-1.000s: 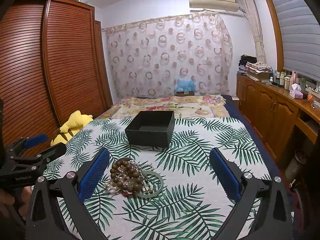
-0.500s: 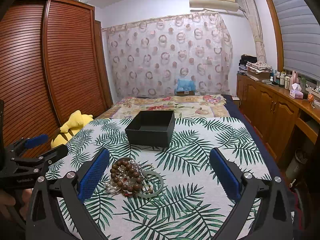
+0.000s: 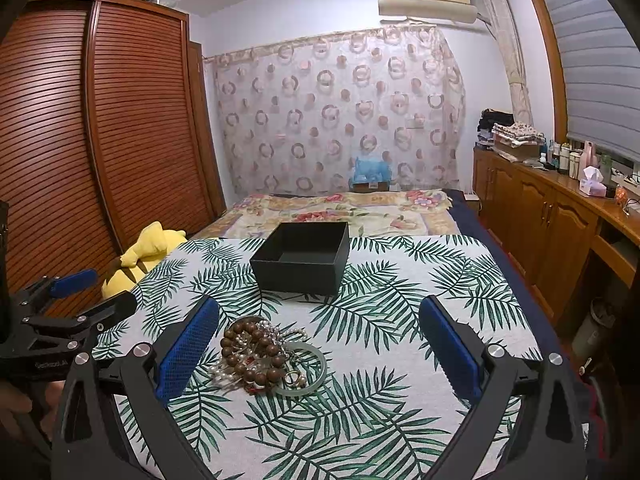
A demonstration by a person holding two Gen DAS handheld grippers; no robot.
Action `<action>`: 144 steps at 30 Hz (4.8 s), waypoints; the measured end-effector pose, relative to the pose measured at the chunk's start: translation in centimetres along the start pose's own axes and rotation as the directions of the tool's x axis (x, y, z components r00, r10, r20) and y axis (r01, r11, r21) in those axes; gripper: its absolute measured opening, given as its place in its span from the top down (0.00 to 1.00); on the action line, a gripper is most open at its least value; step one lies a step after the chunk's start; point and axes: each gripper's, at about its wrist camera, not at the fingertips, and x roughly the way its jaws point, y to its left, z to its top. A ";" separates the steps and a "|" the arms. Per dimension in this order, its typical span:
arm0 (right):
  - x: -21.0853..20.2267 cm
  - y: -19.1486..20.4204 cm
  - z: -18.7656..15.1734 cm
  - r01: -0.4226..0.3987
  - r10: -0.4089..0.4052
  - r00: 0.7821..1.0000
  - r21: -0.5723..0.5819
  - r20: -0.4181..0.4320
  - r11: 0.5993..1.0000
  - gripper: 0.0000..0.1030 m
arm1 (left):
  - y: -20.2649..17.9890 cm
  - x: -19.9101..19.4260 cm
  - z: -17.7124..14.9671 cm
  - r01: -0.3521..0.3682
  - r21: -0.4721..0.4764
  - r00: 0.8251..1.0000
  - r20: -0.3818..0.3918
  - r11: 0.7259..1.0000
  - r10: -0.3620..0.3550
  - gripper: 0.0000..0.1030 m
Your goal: Organize jewelry
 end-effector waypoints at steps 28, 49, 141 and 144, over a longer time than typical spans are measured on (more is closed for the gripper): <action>1.6 -1.1 -1.0 0.000 0.000 0.999 0.008 -0.042 1.000 0.02 | 0.3 2.8 -1.4 0.047 0.010 0.996 -0.081 0.999 -0.046 0.07; 7.7 -1.7 -6.7 -0.096 0.090 0.969 -0.017 -0.231 0.995 0.36 | -0.8 10.0 -2.9 0.213 0.032 0.954 -0.222 0.976 -0.201 0.43; 12.6 1.5 0.3 -0.392 0.337 0.891 -0.144 -0.305 0.908 0.90 | 2.6 6.7 2.3 0.248 -0.017 0.967 -0.052 0.969 -0.248 0.88; 12.6 1.4 0.8 -0.380 0.324 0.899 -0.157 -0.296 0.912 0.90 | 2.9 6.9 3.0 0.249 -0.012 0.967 -0.043 0.968 -0.249 0.88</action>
